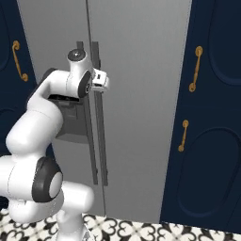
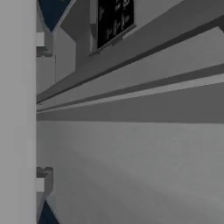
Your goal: Take the strawberry from the fridge and place it on top of the pancake, located on the dining counter.
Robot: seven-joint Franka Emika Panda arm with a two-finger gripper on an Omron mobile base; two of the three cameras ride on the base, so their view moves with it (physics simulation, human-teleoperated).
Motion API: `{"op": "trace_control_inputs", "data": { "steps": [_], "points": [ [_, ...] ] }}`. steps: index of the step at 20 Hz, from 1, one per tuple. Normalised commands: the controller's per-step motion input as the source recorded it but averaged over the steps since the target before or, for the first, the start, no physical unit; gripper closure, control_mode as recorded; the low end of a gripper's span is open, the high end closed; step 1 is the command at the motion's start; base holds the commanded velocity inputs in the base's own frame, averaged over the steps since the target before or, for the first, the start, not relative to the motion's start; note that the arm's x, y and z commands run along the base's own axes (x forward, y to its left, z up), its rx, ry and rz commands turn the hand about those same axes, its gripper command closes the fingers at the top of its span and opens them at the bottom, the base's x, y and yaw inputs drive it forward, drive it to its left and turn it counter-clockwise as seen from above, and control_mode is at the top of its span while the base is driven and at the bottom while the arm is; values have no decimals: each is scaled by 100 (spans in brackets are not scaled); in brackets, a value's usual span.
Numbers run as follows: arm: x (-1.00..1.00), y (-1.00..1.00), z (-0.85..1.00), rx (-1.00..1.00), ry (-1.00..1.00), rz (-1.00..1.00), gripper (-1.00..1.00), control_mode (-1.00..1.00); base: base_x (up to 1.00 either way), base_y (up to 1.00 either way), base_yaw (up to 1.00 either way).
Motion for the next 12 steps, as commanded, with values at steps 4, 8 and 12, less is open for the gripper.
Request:
{"op": "trace_control_inputs", "data": {
  "steps": [4,8,12],
  "points": [
    [13,-1,6,0,-33,0,-100,-100,0,0,0],
    [40,0,0,0,-5,-2,-100,-100,0,0,0],
    [48,0,0,0,-1,0,-100,-100,0,0,0]
  ]
}}
